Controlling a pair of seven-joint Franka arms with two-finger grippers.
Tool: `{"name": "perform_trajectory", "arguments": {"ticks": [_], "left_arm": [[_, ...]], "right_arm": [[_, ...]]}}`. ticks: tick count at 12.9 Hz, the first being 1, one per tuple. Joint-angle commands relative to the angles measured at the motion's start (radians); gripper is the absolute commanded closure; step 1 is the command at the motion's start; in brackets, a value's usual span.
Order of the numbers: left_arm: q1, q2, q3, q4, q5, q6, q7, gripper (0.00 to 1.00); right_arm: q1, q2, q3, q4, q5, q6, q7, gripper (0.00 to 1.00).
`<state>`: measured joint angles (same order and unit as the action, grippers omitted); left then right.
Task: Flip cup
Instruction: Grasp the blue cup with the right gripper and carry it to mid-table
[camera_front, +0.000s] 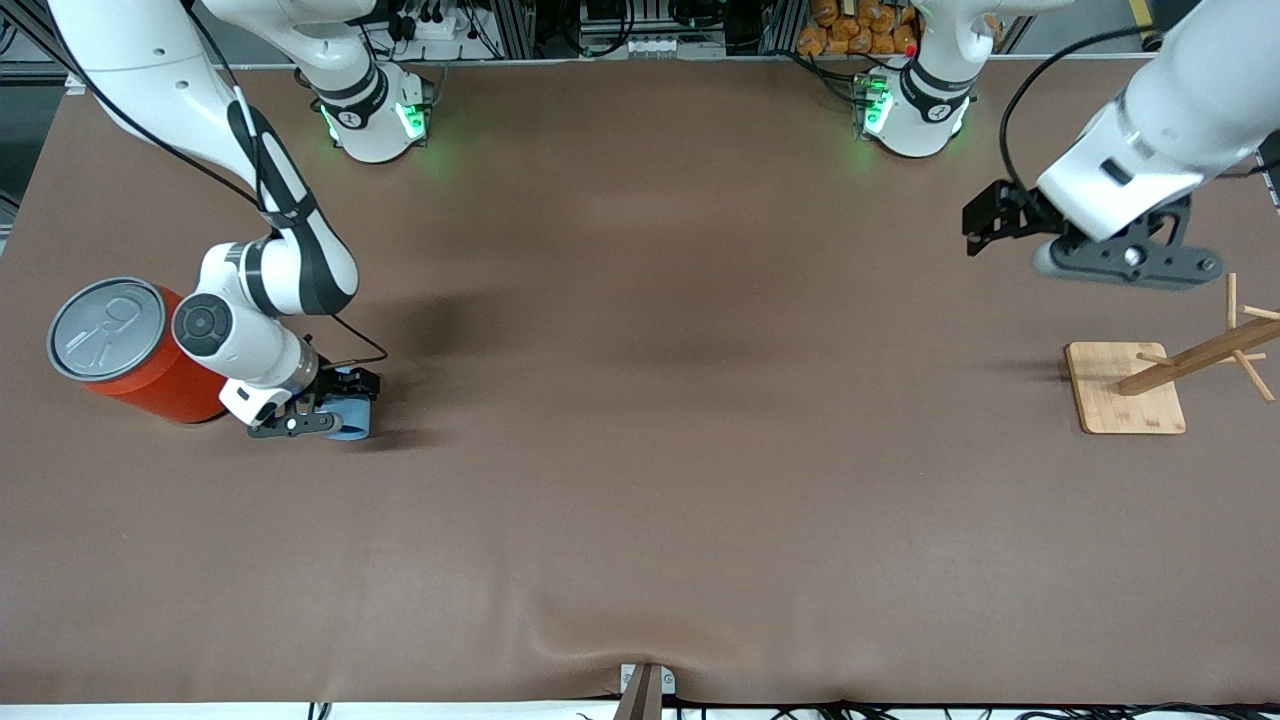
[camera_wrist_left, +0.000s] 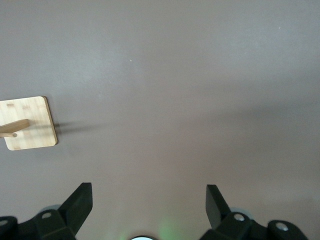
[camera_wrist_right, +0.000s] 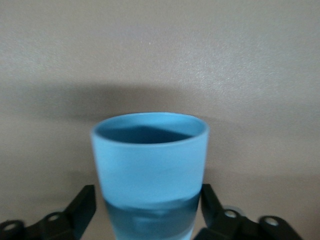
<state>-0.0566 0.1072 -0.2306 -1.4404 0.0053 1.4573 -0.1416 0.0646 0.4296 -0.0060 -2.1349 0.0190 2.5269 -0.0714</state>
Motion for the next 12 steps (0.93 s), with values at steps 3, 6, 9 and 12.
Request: {"name": "perform_trajectory", "arguments": {"ticks": [3, 6, 9, 12], "left_arm": [[0.020, 0.040, 0.002, 0.014, -0.030, 0.064, 0.014, 0.00], [0.014, 0.068, 0.002, 0.000, -0.028, 0.081, 0.013, 0.00], [0.008, 0.048, -0.003, -0.017, -0.027, -0.009, 0.013, 0.00], [0.018, 0.040, -0.015, -0.017, -0.028, -0.018, 0.013, 0.00]], "right_arm": [[-0.003, -0.006, 0.038, 0.100, 0.002, -0.145, -0.024, 1.00], [0.004, 0.006, 0.127, 0.327, 0.002, -0.425, -0.051, 1.00], [0.027, 0.041, 0.214, 0.453, 0.039, -0.445, -0.019, 1.00], [0.061, 0.089, 0.325, 0.584, 0.036, -0.464, 0.015, 1.00]]}}
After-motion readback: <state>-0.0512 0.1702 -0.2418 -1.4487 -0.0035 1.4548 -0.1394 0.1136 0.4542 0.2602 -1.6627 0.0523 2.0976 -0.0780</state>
